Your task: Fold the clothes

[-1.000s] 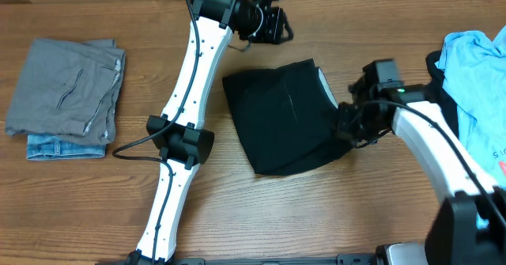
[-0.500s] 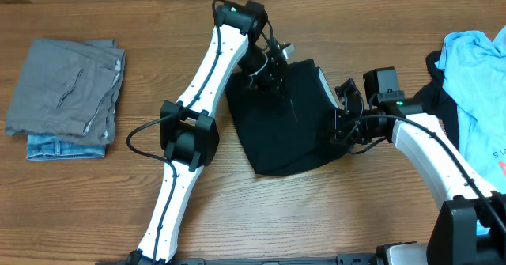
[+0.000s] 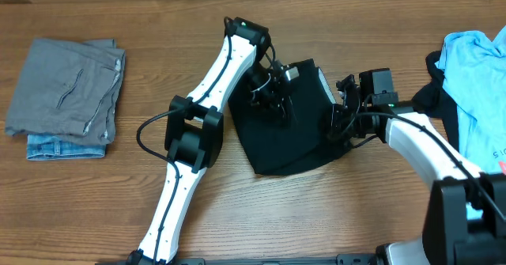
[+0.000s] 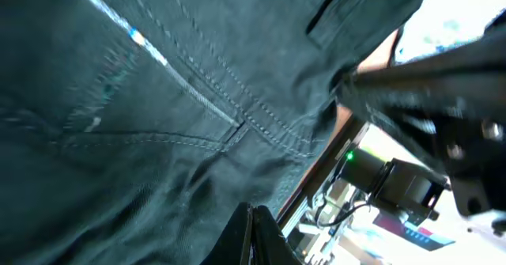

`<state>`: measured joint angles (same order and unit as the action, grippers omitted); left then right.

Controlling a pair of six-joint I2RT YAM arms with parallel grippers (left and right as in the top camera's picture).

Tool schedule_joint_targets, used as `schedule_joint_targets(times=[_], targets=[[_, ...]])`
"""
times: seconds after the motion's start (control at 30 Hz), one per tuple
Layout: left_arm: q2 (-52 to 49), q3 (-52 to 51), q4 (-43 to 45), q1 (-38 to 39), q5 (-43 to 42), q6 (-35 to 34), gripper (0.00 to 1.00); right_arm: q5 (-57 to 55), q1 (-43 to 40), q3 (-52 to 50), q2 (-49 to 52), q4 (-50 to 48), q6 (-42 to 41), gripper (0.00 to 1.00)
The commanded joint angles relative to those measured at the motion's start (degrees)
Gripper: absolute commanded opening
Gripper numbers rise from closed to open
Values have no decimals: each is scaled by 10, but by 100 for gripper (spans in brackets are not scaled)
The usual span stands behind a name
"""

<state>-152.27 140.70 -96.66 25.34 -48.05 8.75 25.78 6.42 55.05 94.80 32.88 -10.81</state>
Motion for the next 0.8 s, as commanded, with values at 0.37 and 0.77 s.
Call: schedule_joint_targets(times=[0.37, 0.77], targets=[[8, -138, -1, 71, 17, 103, 4, -32, -4, -3, 128, -30, -13, 4], [14, -190, 7, 59, 15, 103, 4, -30, -4, -3, 129, -31, -14, 4]])
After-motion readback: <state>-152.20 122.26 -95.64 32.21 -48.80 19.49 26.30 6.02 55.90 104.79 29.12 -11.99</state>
